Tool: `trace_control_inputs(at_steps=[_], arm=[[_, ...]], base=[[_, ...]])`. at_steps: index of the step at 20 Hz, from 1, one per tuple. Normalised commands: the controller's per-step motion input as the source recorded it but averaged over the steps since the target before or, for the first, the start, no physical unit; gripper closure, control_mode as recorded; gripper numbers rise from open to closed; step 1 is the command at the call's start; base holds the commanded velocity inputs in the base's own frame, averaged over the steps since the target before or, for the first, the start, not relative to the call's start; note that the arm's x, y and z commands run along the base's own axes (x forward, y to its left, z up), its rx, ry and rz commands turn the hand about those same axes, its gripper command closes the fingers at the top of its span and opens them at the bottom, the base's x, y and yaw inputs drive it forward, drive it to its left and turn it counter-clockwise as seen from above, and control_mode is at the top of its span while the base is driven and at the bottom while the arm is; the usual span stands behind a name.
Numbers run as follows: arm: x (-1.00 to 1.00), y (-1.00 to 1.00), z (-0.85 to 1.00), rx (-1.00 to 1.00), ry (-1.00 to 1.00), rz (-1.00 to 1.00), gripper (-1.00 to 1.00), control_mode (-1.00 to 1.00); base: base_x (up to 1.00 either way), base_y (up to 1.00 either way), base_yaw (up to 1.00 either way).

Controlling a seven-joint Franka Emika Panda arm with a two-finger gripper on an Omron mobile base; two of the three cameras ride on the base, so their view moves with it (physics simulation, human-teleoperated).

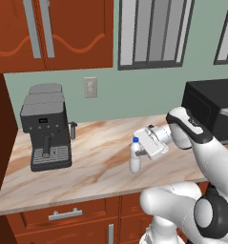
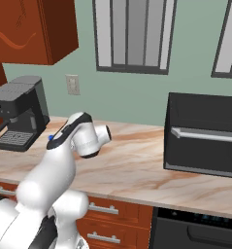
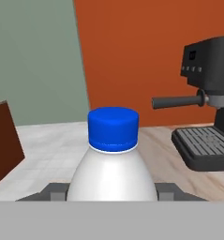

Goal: Place the drinks on the dining counter in a tight cluster.

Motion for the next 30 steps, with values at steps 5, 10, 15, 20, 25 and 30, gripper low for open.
trace_control_inputs(at_steps=[5,10,15,20,25,30], arm=[[-0.22,0.0,0.2,0.0,0.0,0.05,1.0,-1.0],[-0.15,-0.01,0.22,0.0,0.0,0.04,1.0,-1.0],[-0.03,-0.01,0.11,0.0,-0.01,0.03,1.0,-1.0],[0.0,0.0,0.01,0.0,-0.01,0.0,1.0,-1.0],[0.0,0.0,0.0,0.0,0.0,0.0,1.0,-1.0],[-0.07,0.0,0.0,0.0,0.0,0.0,1.0,-1.0]], base=[[0.0,0.0,0.0],[0.0,0.0,0.0],[0.0,0.0,0.0],[0.0,0.0,0.0],[0.0,0.0,0.0],[0.0,0.0,0.0]])
